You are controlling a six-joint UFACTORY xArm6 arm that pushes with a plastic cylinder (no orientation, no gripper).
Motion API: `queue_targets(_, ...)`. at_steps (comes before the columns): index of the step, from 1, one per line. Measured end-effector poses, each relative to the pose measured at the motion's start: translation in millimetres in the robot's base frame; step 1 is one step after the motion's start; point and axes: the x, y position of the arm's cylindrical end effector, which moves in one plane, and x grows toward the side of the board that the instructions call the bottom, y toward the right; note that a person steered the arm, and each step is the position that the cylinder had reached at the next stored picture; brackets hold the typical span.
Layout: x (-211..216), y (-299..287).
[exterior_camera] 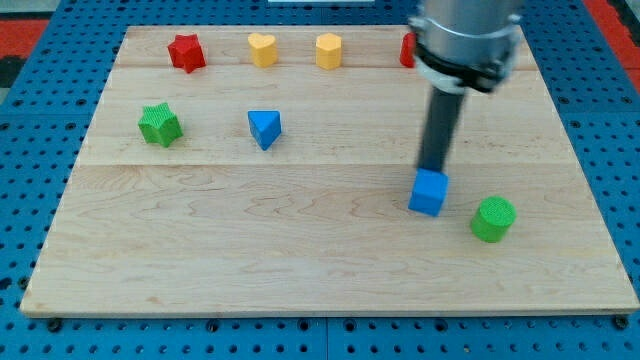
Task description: Place the blue cube below the green circle
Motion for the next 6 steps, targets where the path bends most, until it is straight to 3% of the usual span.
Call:
queue_targets(1, 3.5, -4.3)
queue_targets(2, -9.8, -61.3)
queue_targets(3, 36.5, -22.1)
queue_targets(4, 40.8, -26.8)
queue_targets(5, -27.5, -53.6)
queue_targets(6, -63.2, -4.6)
